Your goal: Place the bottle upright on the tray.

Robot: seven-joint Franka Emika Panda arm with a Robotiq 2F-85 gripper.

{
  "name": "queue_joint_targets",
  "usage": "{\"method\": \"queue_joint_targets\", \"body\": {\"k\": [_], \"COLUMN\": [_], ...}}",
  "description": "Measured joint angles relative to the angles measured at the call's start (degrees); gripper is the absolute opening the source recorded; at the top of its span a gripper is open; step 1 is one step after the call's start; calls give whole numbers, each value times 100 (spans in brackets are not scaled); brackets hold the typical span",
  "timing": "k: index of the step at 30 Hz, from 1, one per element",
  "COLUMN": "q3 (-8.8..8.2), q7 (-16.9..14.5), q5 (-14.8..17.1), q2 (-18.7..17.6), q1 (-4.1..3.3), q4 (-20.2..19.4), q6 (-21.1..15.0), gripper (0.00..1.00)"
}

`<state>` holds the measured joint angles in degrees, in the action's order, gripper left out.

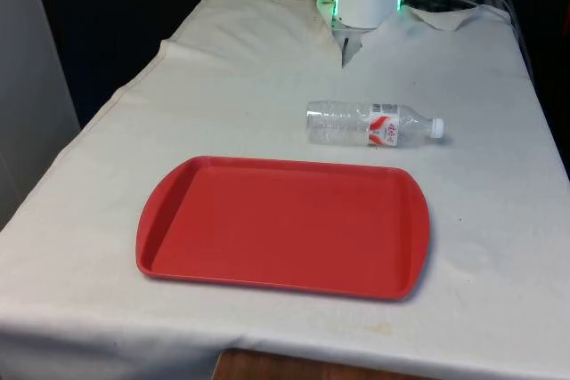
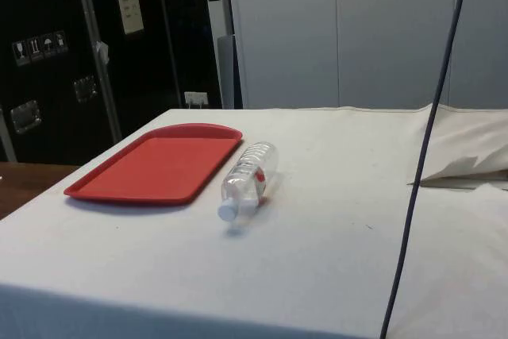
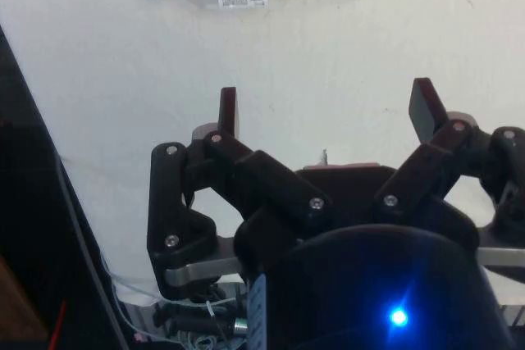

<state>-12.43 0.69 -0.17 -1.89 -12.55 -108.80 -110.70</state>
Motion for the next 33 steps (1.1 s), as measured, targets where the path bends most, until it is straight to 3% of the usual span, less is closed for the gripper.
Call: {"method": "queue_joint_targets", "body": {"k": [8, 33], "q3": [52, 126], "q7": [-23, -573], "q5": [-11, -17], "q2": [-29, 11], "q1": [-6, 0], "q4": [-52, -773], "q6": [-143, -1169], "gripper": [100, 100]}}
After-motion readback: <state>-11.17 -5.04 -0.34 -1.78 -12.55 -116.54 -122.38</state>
